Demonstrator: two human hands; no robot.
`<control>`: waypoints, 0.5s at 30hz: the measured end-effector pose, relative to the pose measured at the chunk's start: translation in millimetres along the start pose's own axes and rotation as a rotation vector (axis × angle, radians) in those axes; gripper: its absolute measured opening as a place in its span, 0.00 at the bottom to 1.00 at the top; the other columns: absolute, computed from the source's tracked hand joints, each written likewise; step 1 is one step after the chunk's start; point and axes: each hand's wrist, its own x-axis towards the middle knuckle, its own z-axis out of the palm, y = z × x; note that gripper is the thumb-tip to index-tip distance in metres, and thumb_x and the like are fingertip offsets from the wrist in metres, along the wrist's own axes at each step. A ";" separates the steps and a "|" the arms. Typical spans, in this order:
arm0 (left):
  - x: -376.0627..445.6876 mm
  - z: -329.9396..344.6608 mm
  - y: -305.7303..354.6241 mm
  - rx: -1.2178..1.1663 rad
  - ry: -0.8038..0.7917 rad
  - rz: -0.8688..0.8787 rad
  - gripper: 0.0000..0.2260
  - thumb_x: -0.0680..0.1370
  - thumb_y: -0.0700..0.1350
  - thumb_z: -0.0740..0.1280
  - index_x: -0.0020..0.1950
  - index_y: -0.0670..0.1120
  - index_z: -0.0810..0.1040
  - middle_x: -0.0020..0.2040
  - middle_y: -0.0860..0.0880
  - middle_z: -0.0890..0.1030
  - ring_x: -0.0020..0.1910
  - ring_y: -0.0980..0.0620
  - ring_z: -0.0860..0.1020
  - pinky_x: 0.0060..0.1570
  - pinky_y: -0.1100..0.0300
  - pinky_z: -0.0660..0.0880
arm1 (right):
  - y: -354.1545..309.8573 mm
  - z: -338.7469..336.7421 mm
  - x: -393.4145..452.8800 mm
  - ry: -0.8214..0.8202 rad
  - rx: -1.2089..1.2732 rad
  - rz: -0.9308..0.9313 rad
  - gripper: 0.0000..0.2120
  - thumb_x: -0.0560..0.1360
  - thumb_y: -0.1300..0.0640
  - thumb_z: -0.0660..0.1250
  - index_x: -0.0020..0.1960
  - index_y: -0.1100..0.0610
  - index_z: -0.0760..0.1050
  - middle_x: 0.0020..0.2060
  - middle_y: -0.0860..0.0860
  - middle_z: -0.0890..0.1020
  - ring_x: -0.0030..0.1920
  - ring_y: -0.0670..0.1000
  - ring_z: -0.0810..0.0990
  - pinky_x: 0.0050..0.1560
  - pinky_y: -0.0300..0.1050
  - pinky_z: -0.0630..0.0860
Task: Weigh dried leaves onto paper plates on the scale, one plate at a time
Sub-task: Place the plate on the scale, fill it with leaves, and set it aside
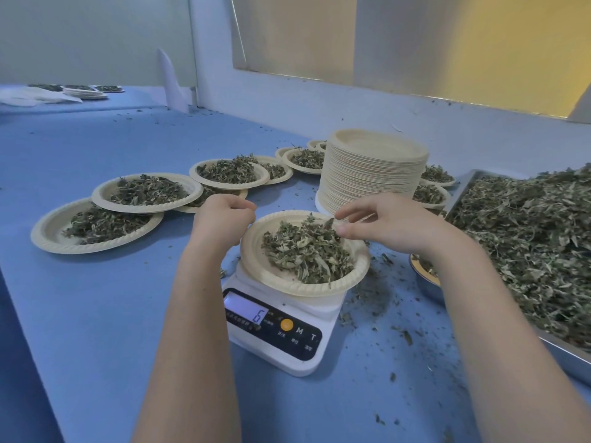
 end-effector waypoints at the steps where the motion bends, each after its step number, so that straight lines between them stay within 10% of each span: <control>1: 0.0 0.0 -0.4 0.006 0.004 0.000 0.09 0.75 0.36 0.63 0.48 0.46 0.80 0.45 0.51 0.80 0.49 0.42 0.80 0.52 0.50 0.78 | 0.2 0.0 0.2 -0.005 -0.002 -0.001 0.16 0.74 0.45 0.69 0.60 0.45 0.77 0.56 0.46 0.80 0.56 0.44 0.77 0.54 0.40 0.68; 8: -11.6 11.6 23.8 0.052 0.205 0.235 0.12 0.73 0.39 0.62 0.48 0.53 0.80 0.43 0.58 0.79 0.43 0.58 0.76 0.44 0.64 0.71 | 2.1 -5.1 -2.6 0.008 0.033 0.016 0.17 0.73 0.45 0.69 0.61 0.47 0.77 0.55 0.47 0.80 0.55 0.45 0.78 0.55 0.41 0.73; 12: -36.4 60.6 59.2 0.040 -0.013 0.416 0.13 0.73 0.35 0.61 0.46 0.52 0.80 0.43 0.56 0.80 0.39 0.63 0.75 0.39 0.75 0.69 | 9.4 -17.3 -10.2 0.095 0.052 0.010 0.12 0.73 0.49 0.70 0.57 0.46 0.79 0.48 0.43 0.81 0.47 0.39 0.78 0.40 0.28 0.71; 15: -64.8 112.5 76.0 0.136 -0.231 0.515 0.12 0.74 0.34 0.59 0.53 0.44 0.78 0.51 0.45 0.80 0.49 0.47 0.77 0.48 0.57 0.75 | 26.2 -31.4 -25.0 0.135 -0.052 0.051 0.09 0.72 0.53 0.68 0.52 0.45 0.81 0.46 0.45 0.84 0.48 0.43 0.80 0.47 0.39 0.72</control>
